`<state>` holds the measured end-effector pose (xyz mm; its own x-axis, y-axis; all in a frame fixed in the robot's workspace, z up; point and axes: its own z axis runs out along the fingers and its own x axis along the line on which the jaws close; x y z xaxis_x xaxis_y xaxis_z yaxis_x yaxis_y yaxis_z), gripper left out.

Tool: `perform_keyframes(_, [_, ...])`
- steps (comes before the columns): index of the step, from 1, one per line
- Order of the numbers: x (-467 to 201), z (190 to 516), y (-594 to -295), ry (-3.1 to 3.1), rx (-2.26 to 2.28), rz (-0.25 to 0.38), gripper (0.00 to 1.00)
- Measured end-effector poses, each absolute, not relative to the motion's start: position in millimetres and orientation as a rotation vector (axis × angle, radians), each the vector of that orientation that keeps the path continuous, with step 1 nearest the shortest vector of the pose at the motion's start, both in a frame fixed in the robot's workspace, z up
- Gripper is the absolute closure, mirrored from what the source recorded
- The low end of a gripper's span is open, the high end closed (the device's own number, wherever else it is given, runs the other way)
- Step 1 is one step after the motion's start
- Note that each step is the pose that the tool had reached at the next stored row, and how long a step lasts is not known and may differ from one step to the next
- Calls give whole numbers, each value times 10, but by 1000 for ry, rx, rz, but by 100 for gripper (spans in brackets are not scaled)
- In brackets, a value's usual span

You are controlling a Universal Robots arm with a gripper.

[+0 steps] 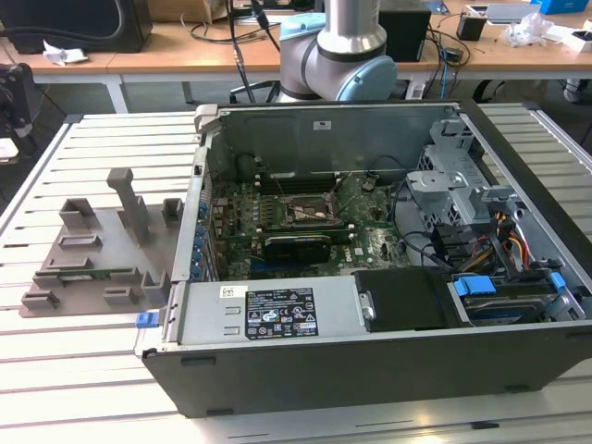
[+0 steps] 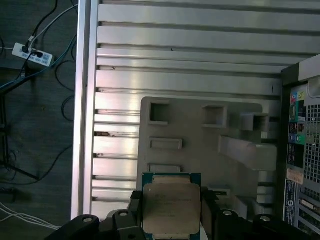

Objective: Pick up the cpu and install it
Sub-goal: 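Pick up the cpu and move it towards the insertion slot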

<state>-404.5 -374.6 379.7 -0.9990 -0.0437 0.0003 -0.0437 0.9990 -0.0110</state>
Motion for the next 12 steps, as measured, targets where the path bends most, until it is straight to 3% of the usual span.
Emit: perform_keyframes(12, [-4045, 4106, -3746, -3141, 69, 17, 45])
